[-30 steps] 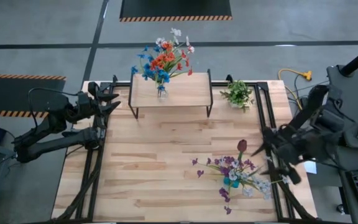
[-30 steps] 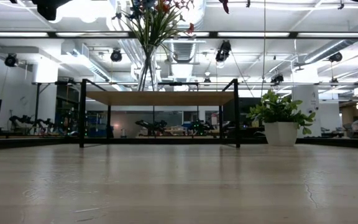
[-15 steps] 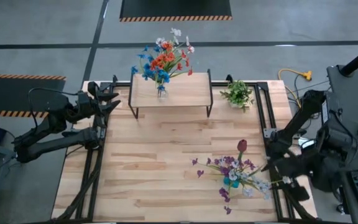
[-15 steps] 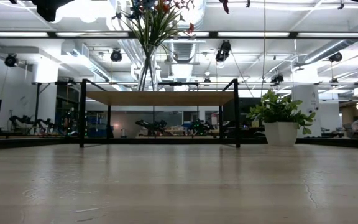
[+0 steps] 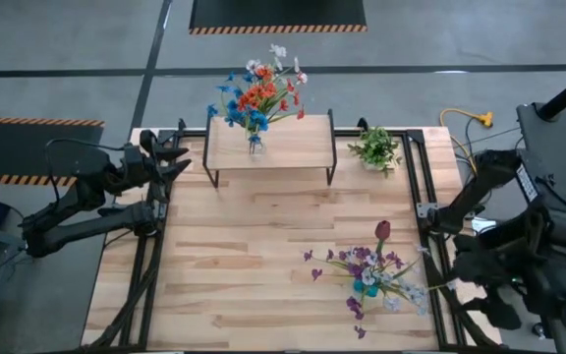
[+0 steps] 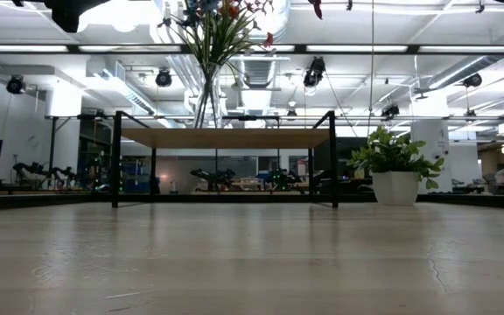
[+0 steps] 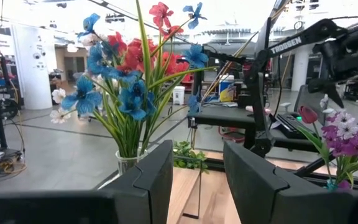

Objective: Pick and place flowers into a vace then onto a shelf
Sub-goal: Put the blue flower vase on the shelf

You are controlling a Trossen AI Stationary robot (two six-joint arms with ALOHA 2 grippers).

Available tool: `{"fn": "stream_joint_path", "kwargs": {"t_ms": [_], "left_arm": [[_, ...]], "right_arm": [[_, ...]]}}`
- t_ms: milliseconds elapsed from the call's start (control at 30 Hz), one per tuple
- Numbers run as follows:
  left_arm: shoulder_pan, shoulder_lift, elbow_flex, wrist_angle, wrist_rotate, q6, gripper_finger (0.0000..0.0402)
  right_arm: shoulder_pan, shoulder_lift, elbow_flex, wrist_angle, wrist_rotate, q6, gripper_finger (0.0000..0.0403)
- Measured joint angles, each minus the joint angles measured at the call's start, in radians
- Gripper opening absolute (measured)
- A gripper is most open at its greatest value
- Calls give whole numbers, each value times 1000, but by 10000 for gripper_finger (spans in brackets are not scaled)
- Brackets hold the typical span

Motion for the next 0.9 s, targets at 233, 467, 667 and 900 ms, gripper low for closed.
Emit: {"fn": "stream_joint_path", "kwargs": {"t_ms": [233, 467, 667, 900], "left_arm": [[0, 1, 0, -1, 0, -8, 127], [0, 0, 0, 0, -3, -23, 127], [0, 1, 0, -1, -6, -31, 127], [0, 0, 0, -1, -6, -31, 127]], "right_arm": [[60, 104, 31, -65, -157, 290, 292], [74, 161, 28, -66, -255, 411, 292], [76, 174, -66, -66, -96, 431, 292], [75, 207, -238, -18, -79, 530, 292]]}}
